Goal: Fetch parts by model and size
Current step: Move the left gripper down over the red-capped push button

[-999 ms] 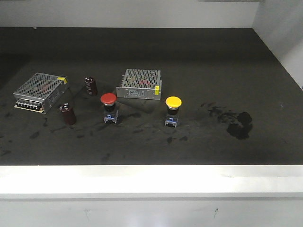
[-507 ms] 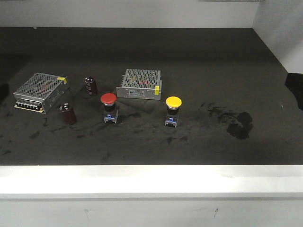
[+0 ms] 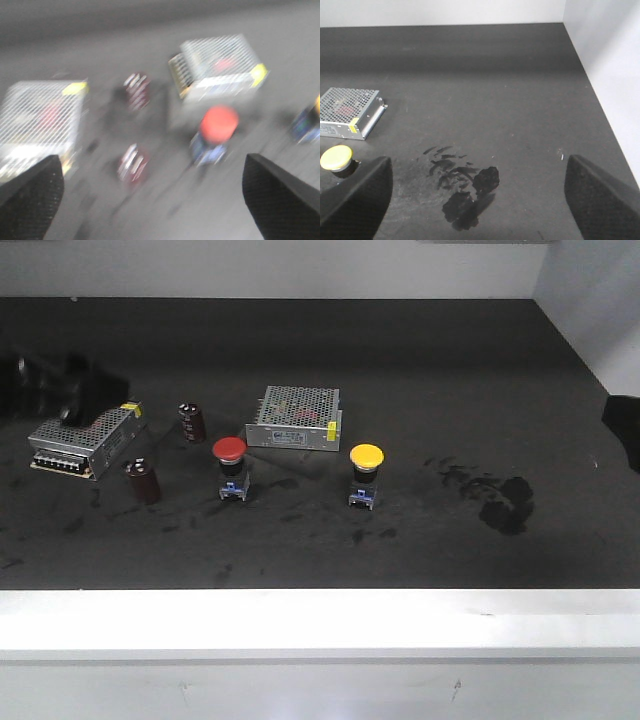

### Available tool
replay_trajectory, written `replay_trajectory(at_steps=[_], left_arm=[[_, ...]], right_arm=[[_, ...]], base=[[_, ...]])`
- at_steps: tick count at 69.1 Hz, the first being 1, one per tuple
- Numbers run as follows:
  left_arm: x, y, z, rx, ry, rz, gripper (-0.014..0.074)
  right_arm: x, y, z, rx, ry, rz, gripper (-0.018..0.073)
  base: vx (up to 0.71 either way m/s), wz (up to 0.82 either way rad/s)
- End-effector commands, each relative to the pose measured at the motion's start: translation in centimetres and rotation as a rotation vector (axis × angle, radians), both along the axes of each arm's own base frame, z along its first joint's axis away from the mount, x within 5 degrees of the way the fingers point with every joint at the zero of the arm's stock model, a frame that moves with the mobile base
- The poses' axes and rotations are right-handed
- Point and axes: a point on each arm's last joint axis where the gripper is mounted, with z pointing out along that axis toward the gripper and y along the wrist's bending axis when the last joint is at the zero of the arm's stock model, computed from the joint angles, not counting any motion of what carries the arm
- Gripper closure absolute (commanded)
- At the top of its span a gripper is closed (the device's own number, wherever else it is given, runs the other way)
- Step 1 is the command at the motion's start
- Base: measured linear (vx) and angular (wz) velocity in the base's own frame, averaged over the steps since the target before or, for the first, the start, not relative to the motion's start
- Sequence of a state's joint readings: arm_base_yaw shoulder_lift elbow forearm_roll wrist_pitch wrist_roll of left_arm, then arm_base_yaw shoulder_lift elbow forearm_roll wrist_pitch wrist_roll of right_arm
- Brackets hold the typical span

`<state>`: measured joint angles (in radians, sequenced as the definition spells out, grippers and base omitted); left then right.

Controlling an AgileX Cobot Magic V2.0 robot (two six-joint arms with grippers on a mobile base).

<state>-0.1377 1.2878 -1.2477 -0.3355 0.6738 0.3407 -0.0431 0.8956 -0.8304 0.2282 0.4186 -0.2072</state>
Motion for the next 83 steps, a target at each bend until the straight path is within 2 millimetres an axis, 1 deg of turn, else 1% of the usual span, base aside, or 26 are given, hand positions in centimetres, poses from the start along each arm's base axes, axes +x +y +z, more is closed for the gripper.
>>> replay_trajectory(at_steps=[1,3,4,9,15,21,24,25,30,31,33,37,44,53,65,83], left_arm=[[1.5,-1.2,2.9,-0.049,-0.037,-0.040,-0.0085],[2.0,-1.5,3.5,-0.052,-0.031,-0.055,-0.0085],[2.4,-1.8,3.4,-0.052,-0.020,-0.060,-0.0085],[3.8,-2.9,4.4,-0.070,0.010,-0.087,-0.0085],[5.5,-4.3,4.9,-0.081,0.072,-0.114,-0.0085],[6.9,-5.4,4.7,-0.056,0.152,-0.127,-0.0083],[7.8,-5.9,4.1,-0.026,0.197,-0.131,-0.0080],[7.8,-6.0,4.3,-0.024,0.206,-0.132,-0.0079],[8.9,-6.7,3.2,0.015,0.285,-0.125,-0.0066],[8.9,-6.8,3.3,0.020,0.293,-0.127,-0.0066],[9.5,-7.1,2.6,0.028,0.329,-0.118,-0.0061],[10.3,-7.8,2.1,0.019,0.346,-0.087,-0.0049],[11.6,-9.0,0.6,0.021,0.380,-0.078,-0.0039],[12.5,-10.1,-1.5,0.054,0.420,-0.064,-0.0032],[13.7,-10.6,-3.7,0.087,0.467,-0.021,-0.0032],[14.7,-10.8,-5.8,0.104,0.511,0.011,-0.0027]], right_arm=[[0.1,-0.2,1.6,-0.009,-0.103,-0.018,-0.0090],[0.1,-0.2,1.6,-0.009,-0.103,-0.018,-0.0089],[0.1,-0.2,1.6,-0.009,-0.104,-0.019,-0.0088],[0.1,-0.2,1.7,-0.009,-0.109,-0.020,-0.0085],[0.1,-0.3,1.7,-0.009,-0.113,-0.021,-0.0081],[0.2,-0.3,1.7,-0.009,-0.116,-0.021,-0.0075],[0.2,-0.3,1.7,-0.009,-0.117,-0.022,-0.0074],[0.2,-0.3,1.7,-0.009,-0.117,-0.022,-0.0074],[0.2,-0.3,1.7,-0.009,-0.117,-0.022,-0.0071],[0.2,-0.3,1.7,-0.009,-0.117,-0.022,-0.0071],[0.2,-0.3,1.7,-0.009,-0.117,-0.022,-0.0070],[0.2,-0.3,1.8,-0.009,-0.118,-0.022,-0.0067],[0.2,-0.3,1.8,-0.009,-0.119,-0.022,-0.0061],[0.2,-0.3,1.8,-0.009,-0.117,-0.022,-0.0055],[0.2,-0.3,1.7,-0.009,-0.115,-0.021,-0.0047],[0.3,-0.3,1.6,-0.009,-0.111,-0.021,-0.0035]], base=[[0.00,0.00],[0.00,0.00],[0.00,0.00],[0.00,0.00],[0.00,0.00],[0.00,0.00],[0.00,0.00],[0.00,0.00],[0.00,0.00],[0.00,0.00],[0.00,0.00],[0.00,0.00],[0.00,0.00],[0.00,0.00],[0.00,0.00],[0.00,0.00]])
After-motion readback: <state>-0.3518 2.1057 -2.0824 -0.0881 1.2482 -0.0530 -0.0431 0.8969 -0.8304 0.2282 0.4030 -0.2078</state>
